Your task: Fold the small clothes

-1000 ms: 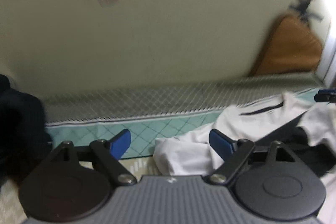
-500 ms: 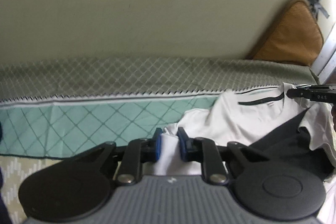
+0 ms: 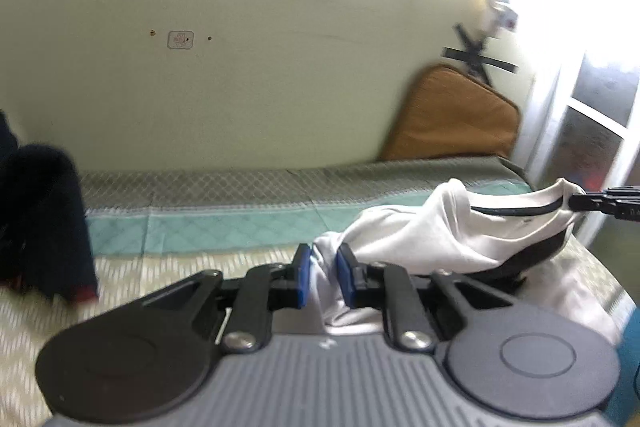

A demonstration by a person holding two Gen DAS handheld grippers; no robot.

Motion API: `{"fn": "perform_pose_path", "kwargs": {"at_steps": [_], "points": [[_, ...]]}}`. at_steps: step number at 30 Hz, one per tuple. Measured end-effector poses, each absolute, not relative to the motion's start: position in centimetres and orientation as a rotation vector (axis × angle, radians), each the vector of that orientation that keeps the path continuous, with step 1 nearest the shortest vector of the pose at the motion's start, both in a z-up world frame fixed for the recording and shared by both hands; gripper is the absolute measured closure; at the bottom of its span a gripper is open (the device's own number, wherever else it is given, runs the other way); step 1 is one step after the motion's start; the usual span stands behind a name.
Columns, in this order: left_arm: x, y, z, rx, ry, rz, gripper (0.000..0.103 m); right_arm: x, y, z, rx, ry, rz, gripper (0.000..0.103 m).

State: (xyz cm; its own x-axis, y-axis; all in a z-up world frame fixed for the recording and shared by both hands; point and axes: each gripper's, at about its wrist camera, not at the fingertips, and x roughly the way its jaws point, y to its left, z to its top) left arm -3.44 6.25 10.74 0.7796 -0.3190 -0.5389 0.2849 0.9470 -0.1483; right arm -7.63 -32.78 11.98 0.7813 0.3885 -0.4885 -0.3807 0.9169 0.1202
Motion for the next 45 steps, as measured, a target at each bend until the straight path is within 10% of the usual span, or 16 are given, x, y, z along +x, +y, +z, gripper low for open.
{"fn": "perform_pose_path", "kwargs": {"at_steps": [5, 14, 19, 24, 26, 28, 29, 36, 38, 45], "points": [[-10.7, 5.4, 8.9, -0.006, 0.569, -0.36, 0.087, -16.5, -32.6, 9.0, -0.072, 0.485, 0.384, 0.095], [-15.6, 9.6, 5.1, -0.163, 0.704, -0.34, 0.046, -22.3, -33.9, 3.1, -0.03, 0.553, 0.394, 0.081], [-14.1, 12.4, 6.3, -0.35, 0.692, -0.32, 0.016, -21.5, -37.2, 6.1, 0.146, 0.392, 0.285, 0.042], [-10.9, 9.9, 5.7, -0.366, 0.748, -0.373, 0.02, -16.0, -38.5, 5.0, 0.244, 0.437, 0.139, 0.035], [-9.7, 8.0, 5.0, -0.32, 0.791, -0.37, 0.055, -13.6, -38.3, 3.8, 0.257, 0.488, 0.13, 0.037], [-8.5, 6.9, 4.3, -0.277, 0.842, -0.351, 0.086, -12.7, -38.1, 2.9, 0.257, 0.561, 0.147, 0.095], [-8.0, 6.7, 4.3, -0.252, 0.844, -0.326, 0.087, -12.5, -38.0, 2.8, 0.275, 0.581, 0.154, 0.094], [-6.3, 7.2, 4.6, -0.177, 0.85, -0.261, 0.086, -19.4, -37.9, 4.1, 0.324, 0.486, 0.162, 0.094], [-5.8, 6.1, 3.4, -0.105, 0.875, -0.221, 0.065, -18.7, -37.0, 1.4, 0.298, 0.574, 0.12, 0.092], [-9.6, 8.0, 6.5, -0.076, 0.725, -0.17, 0.056, -19.1, -38.4, 3.8, 0.314, 0.396, 0.065, 0.065]]}}
